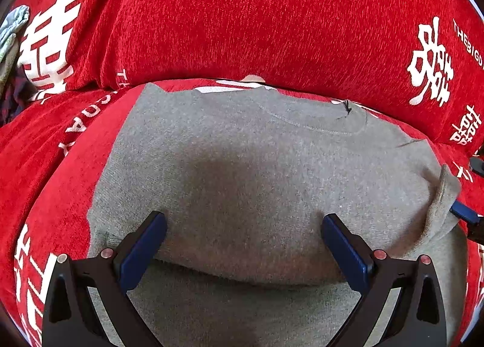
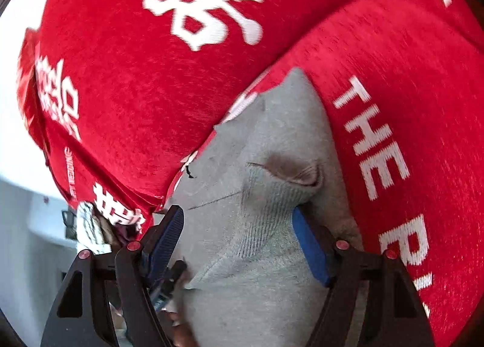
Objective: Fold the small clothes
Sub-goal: 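Lift the grasped sweater side with the right gripper, fold it over the body, open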
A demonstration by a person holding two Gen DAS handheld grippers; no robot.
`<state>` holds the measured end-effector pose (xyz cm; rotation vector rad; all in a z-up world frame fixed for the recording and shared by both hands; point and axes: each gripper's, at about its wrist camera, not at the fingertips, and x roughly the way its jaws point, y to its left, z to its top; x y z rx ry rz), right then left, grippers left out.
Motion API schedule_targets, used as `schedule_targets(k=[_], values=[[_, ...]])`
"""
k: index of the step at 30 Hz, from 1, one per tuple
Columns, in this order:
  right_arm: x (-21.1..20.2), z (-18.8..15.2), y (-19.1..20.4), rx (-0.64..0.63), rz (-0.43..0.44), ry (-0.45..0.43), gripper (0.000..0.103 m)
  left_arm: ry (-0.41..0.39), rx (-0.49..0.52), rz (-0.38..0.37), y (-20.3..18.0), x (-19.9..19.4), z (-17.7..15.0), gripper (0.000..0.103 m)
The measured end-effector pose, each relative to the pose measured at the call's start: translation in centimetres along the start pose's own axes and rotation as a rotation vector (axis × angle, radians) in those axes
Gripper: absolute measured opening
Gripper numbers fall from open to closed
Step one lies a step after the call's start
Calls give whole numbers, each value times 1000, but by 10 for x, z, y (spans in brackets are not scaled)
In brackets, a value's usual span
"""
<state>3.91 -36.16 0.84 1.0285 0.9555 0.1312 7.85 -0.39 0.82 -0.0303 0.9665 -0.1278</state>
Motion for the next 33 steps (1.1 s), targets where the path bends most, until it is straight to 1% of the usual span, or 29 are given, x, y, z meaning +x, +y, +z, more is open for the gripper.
schedule_targets(k=[3,5,6,7,8,9,10,11,13,14,16,17,19,20,21,22,23,25,26,28,29,31,33], values=[[6,4,1,48,-49,46,77,-2,-2,-3,1,0,0,103],[11,8,3,63,-60,71,77,-4,-4,-6,2,0,0,103],[13,9,4,59,-72,81,73,-3,-3,-6,2,0,0,103],[15,9,6,57,-86,93,53,-3,-2,-5,2,0,0,103],[16,9,5,56,-90,102,35,-3,-3,-5,2,-1,-1,103],[17,8,5,51,-94,106,28,-3,-3,-6,2,-1,-1,103],[15,6,6,39,-99,106,19,-3,-3,-6,3,-1,-1,103],[12,4,6,26,-104,101,17,-3,-3,-6,2,-1,-1,103],[3,-5,9,-29,-127,93,17,-3,-4,-7,3,-1,0,103],[-5,-14,10,-89,-177,89,17,-3,-3,-7,3,-1,-1,103],[-16,-24,6,-160,-253,86,17,-4,-3,-7,2,-1,-1,103],[-19,-28,4,-179,-264,83,17,-4,-2,-6,2,-1,-1,103],[-34,-28,0,-172,-188,43,21,-4,-1,-2,2,0,-1,103],[-41,-24,1,-154,-151,12,27,-3,1,1,2,0,-1,103],[-43,-20,4,-146,-139,-5,37,-1,3,4,1,0,-1,103],[-44,-15,10,-143,-136,-21,68,-1,5,6,1,0,-1,103],[-43,-9,16,-148,-141,-35,87,0,6,8,1,0,-1,103],[-29,4,37,-178,-183,-42,87,1,8,11,1,1,-1,103],[-21,10,47,-211,-214,-40,83,1,9,11,1,1,-1,103],[1,19,71,-313,-279,-20,81,2,10,13,1,1,-1,103],[15,21,78,-355,-294,3,81,2,11,14,1,1,-1,103],[48,21,90,-439,-335,85,81,2,11,14,1,1,-1,103],[60,14,89,-482,-377,154,69,3,11,14,0,1,-1,103]])
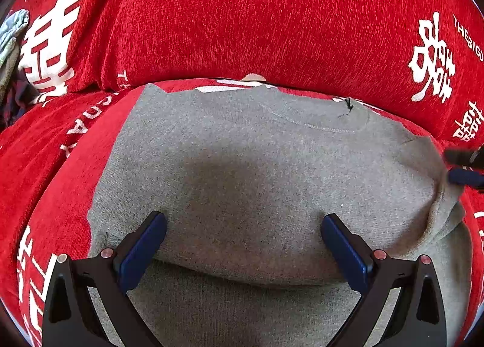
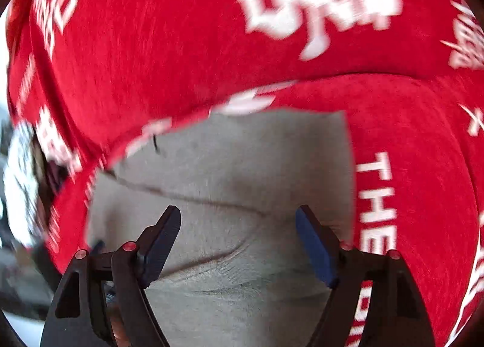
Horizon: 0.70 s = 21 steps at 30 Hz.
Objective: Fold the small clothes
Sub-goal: 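Lift the grasped sweater side with the right gripper, fold it over the body, open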
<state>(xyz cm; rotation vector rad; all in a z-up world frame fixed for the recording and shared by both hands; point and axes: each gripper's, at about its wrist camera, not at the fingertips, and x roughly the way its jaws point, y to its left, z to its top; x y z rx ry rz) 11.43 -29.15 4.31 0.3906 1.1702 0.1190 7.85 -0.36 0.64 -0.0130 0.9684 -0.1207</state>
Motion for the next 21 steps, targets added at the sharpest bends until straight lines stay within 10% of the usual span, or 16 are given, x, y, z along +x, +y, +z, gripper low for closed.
schedule_targets(k=[7,15,18,21], values=[[-39,-74,-26,-155,-184,40,58,0,2,6,-1,1,0,103],[-57,-34,-2,-17,18,-165,61,23,28,60,-8,0,-1,103],[-6,-9,34,-53,94,3,68,21,31,54,-6,-1,-2,103],[41,-14,41,-92,-57,185,67,18,43,55,-6,-3,-4,103]])
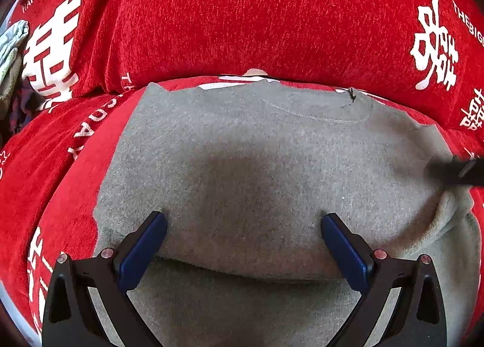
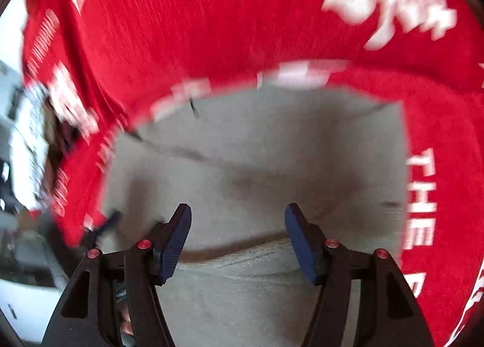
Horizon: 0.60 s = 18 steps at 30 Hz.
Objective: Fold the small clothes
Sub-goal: 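Lift the grasped sweater side with the right gripper, fold it over the body, open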
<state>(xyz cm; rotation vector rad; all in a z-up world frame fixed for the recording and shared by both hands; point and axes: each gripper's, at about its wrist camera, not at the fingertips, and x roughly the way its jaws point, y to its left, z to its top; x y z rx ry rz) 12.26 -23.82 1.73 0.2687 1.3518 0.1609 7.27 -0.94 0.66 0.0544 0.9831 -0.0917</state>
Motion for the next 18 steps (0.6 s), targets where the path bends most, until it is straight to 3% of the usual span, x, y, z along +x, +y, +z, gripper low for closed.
schedule_targets(k=[5,9,11,14,16,18], values=[[-31,-42,-29,-3,23,-76,65,-1,8,-18,1,-4,-2,103],[-40,-76,-46,-8,-67,-70,70,7,23,-6,-3,-11,-7,103],[-47,-88,-53,-10,-124,-118,70,9,13,-23,-2,-20,-15,103],[-56,-112,-46,15,-109,-228,70,56,-23,-87,6,-28,-34,103],[-58,-127,-28,-15,-84,-275,70,24,7,-42,5,-37,-51,103],[-51,-138,-3,-69,-124,-323,70,2,41,-23,3,-46,-66,103]])
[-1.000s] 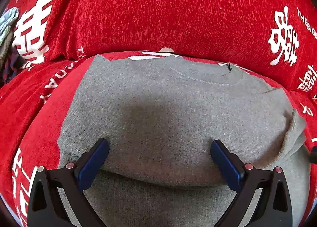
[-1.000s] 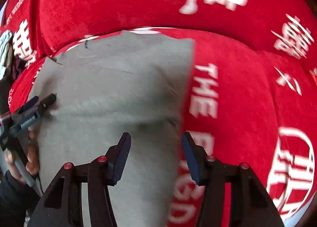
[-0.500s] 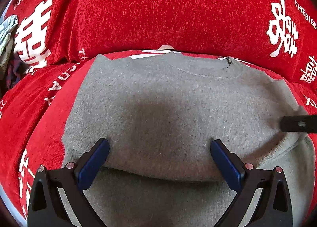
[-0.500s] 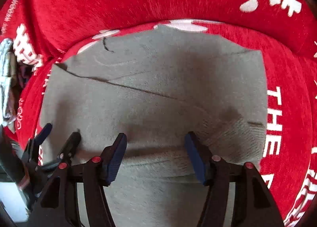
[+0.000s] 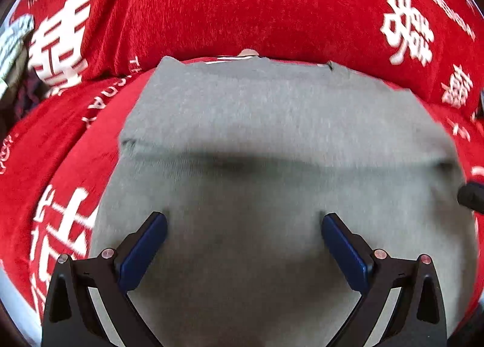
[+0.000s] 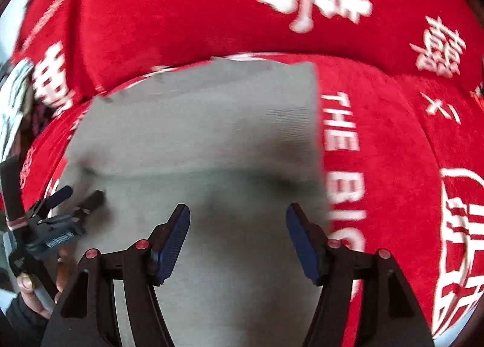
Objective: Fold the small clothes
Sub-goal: 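Lift the grasped sweater side with the right gripper, fold it over the body, open, then move both open grippers to the hem edge of the folded sweater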
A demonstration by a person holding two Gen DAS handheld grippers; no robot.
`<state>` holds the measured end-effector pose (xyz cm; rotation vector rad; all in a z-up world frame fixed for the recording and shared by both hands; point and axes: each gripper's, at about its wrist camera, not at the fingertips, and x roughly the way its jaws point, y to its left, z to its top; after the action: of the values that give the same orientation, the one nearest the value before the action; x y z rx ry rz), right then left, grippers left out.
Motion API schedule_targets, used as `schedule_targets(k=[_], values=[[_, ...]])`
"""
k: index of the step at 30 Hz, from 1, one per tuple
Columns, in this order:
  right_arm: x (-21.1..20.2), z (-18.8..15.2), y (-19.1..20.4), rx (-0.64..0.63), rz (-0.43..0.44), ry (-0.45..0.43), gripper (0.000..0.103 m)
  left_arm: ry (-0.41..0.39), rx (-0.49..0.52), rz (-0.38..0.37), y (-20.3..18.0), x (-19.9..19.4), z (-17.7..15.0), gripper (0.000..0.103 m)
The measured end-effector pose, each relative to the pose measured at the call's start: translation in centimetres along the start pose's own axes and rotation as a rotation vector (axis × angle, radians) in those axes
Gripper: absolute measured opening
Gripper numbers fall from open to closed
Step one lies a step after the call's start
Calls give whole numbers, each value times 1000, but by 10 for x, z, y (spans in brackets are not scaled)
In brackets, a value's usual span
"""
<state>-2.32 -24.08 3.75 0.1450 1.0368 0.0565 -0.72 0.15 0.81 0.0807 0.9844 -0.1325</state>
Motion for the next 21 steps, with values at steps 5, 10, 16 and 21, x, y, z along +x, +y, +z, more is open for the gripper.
schedule_targets(k=[5,10,16,21], values=[[8,-41,37,-88,-44,-17,72,4,-16,-11,9,-18,-22,103],[-14,-85,50,-185,-106,-118,81,-17,-18,-13,15,-36,-52,103],[-37,-127,40,-174,-98,-147,83,-57,-13,-13,14,-53,-84,103],[-46,-154,41,-224,-118,-131,88,-60,15,-7,14,-67,-107,103]])
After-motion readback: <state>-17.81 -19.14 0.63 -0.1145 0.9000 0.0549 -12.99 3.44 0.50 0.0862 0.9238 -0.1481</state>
